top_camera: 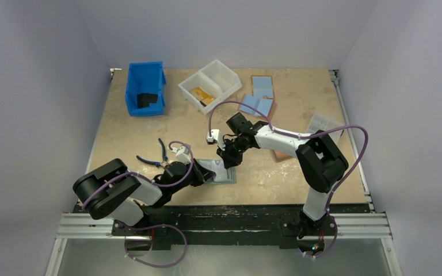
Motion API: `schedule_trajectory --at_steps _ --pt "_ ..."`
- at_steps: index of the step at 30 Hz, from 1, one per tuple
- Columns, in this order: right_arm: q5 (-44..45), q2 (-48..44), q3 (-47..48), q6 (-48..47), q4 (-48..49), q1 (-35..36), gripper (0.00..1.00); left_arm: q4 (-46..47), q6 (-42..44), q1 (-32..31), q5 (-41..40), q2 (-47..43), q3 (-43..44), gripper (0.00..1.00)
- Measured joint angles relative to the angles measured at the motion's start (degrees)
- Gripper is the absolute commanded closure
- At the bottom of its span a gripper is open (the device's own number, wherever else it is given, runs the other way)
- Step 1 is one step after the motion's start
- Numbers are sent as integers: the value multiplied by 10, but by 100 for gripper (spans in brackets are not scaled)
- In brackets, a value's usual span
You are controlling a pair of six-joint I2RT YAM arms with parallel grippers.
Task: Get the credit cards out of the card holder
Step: Remove the credit card from the card holder.
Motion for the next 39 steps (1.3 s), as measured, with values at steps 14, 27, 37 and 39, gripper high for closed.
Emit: schedule_trajectory --at_steps 14,27,37,39 --pt "-6 5 0 -1 9 3 81 85 -69 24 33 31 -39 100" --pt "-9 9 2 2 12 4 83 216 -105 49 81 112 -63 100" --pt "-9 13 5 9 14 6 83 200 -104 74 115 101 -64 100" --pt "-10 14 6 10 13 6 83 200 -104 78 121 102 -64 100"
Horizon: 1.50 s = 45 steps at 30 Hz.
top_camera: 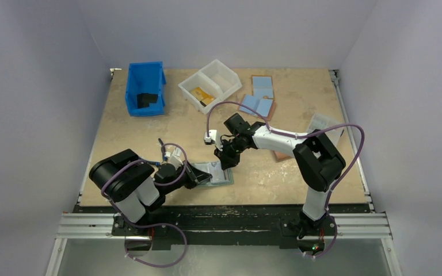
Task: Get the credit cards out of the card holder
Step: Remove the credit card from the card holder.
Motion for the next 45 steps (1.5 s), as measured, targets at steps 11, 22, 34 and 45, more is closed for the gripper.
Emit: schedule_trajectory --at_steps 11,22,34,45 --pt "-7 1 1 -3 0 4 84 31 -2 14 29 32 -1 89" --pt "-4 4 5 10 9 15 92 132 -32 17 56 130 -4 88" --pt "-6 16 30 -29 -25 21 94 148 -82 24 68 165 -3 95" --pt "47 16 29 52 -14 29 85 146 -68 23 60 147 -4 100"
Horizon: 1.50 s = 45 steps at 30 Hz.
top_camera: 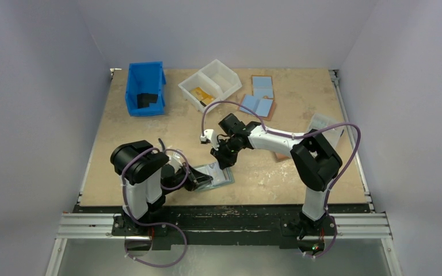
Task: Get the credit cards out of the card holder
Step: Remove the credit card from the card holder.
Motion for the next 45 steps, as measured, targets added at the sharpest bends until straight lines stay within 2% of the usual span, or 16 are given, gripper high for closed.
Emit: schedule_trajectory --at_steps 16,20,25,31,35,38,45 --pt "13 10 9 15 18 1 70 -93 73 26 2 -101 -2 100" --pt "10 10 9 9 19 1 60 -103 76 28 2 -110 -2 100" --pt "3 8 9 -2 19 1 53 -104 79 31 6 -111 -2 100" --pt "-43 -8 2 -48 -2 -18 32 -89 103 37 22 -99 -2 100" --pt "-67 -40 -29 -91 -43 -54 24 -103 144 37 35 -113 -2 100" --pt "-81 -60 -40 -119 -56 -78 20 -171 193 36 39 -176 -1 100" --pt "-119 -113 -91 -188 -38 -90 13 -509 381 -33 -40 -414 80 100"
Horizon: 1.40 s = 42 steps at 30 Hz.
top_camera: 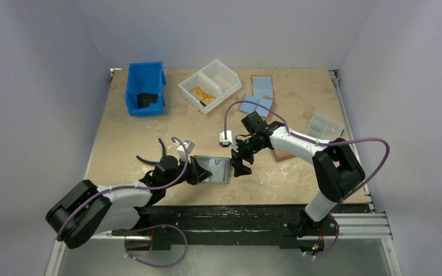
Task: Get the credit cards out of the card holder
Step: Remove the credit card from the card holder.
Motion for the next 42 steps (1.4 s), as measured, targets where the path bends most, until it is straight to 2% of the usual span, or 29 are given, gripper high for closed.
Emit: schedule_trajectory --at_steps 3,6,15,29,34,38,42 --pt "-24 -27 -21 -34 9 -6 12 -54 58 -11 -18 -36 15 100" --pt "-43 -51 -33 -58 16 -16 12 -85 94 -23 -31 -23 23 100" --pt "-67 -53 -33 -76 31 -32 12 -109 167 -71 -39 -19 48 100" --pt "-84 14 -7 -71 11 1 18 -121 203 -86 -27 -56 52 100" --pt "-101 26 3 -73 -10 6 27 -120 212 -93 -26 -78 48 100" --pt "-106 31 7 -78 -24 6 38 -123 215 -93 -27 -87 43 100" --pt "-113 38 17 -87 -38 6 59 -127 216 -93 -35 -105 35 100"
